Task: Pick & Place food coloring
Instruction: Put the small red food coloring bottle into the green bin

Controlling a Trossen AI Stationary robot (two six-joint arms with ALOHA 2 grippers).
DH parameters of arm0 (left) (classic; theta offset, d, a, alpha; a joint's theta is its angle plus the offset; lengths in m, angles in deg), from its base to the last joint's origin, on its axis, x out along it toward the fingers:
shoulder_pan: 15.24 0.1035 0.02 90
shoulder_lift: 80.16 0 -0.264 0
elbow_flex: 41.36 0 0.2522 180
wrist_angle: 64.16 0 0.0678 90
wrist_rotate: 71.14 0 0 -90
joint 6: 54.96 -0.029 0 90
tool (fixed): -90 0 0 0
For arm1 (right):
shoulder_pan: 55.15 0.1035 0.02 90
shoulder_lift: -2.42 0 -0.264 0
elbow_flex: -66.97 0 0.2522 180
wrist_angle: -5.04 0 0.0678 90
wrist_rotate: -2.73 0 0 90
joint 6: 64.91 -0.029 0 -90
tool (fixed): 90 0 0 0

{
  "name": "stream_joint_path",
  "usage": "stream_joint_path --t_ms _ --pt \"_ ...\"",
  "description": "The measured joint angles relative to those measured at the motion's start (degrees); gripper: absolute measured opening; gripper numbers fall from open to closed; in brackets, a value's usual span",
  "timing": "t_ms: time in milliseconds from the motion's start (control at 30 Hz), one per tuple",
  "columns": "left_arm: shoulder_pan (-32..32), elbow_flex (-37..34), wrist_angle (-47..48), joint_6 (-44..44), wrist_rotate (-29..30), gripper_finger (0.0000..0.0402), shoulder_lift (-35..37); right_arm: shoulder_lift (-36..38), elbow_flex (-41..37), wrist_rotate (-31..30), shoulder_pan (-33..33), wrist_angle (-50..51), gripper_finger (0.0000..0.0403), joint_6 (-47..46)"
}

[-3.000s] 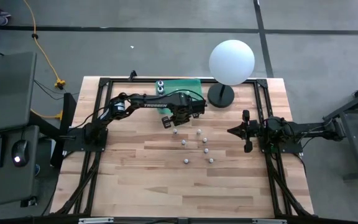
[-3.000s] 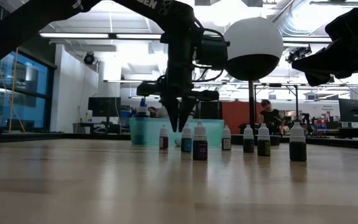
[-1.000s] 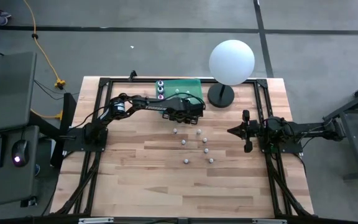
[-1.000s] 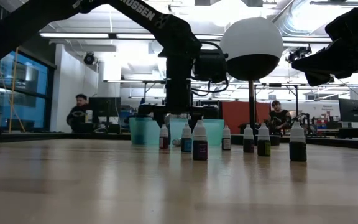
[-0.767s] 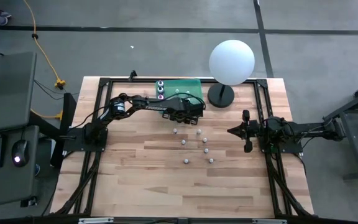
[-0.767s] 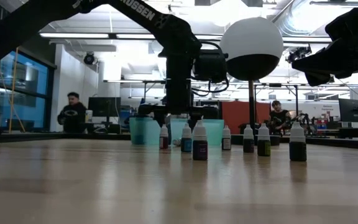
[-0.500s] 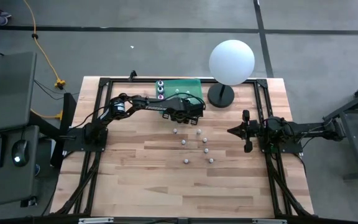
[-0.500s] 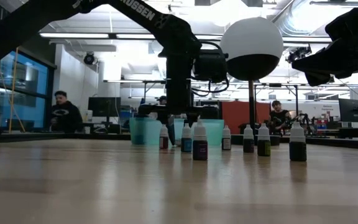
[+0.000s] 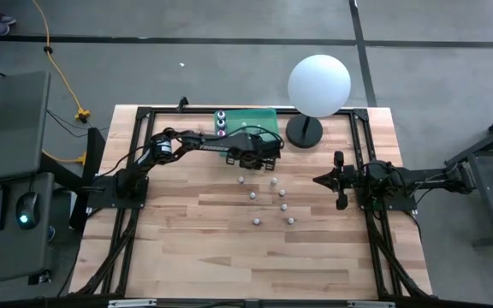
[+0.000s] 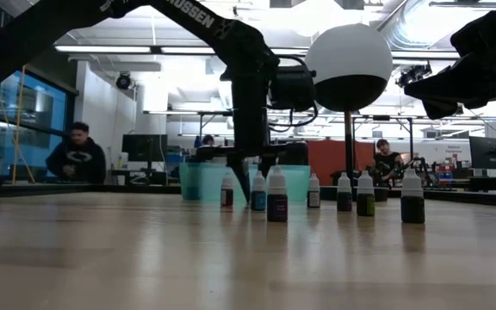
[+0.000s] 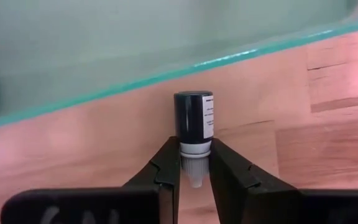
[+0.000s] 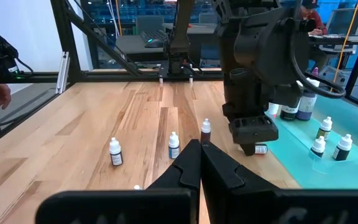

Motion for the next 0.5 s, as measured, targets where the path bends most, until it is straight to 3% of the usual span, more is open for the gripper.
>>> stream_joint_path --t_ms 200,500 --pt "-0.2 2.7 3.1 3.3 -7.0 0.0052 0.0 0.0 0.0 0.0 0.0 0.0 0.0 0.0" --pt "-1.2 11.7 10.1 8.4 -8.9 0.0051 -0.1 0.0 0.0 0.0 0.0 0.0 0.0 0.0"
